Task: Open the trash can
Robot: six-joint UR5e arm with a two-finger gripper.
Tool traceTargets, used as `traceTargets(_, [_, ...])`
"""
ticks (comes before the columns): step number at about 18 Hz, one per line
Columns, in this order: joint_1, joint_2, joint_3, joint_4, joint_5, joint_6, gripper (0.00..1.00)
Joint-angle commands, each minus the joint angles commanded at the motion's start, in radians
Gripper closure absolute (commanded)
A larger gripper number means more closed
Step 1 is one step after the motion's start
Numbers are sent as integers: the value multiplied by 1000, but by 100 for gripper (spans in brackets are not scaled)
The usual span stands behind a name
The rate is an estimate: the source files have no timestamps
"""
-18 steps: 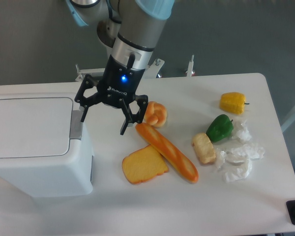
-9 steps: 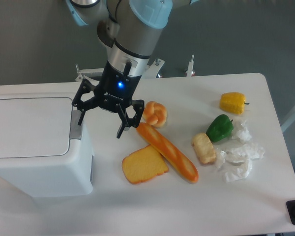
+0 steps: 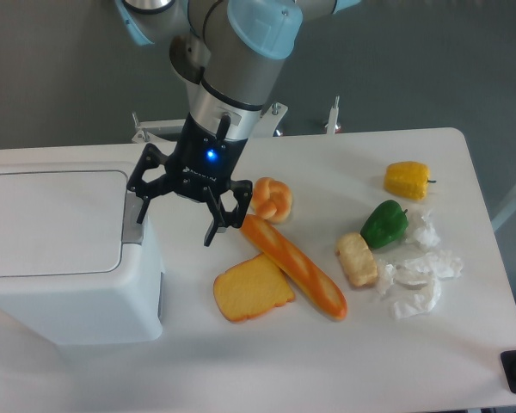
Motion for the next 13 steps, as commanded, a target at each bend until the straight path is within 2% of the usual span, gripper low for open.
traceTargets(13, [-2, -14, -2, 2, 0, 0, 0])
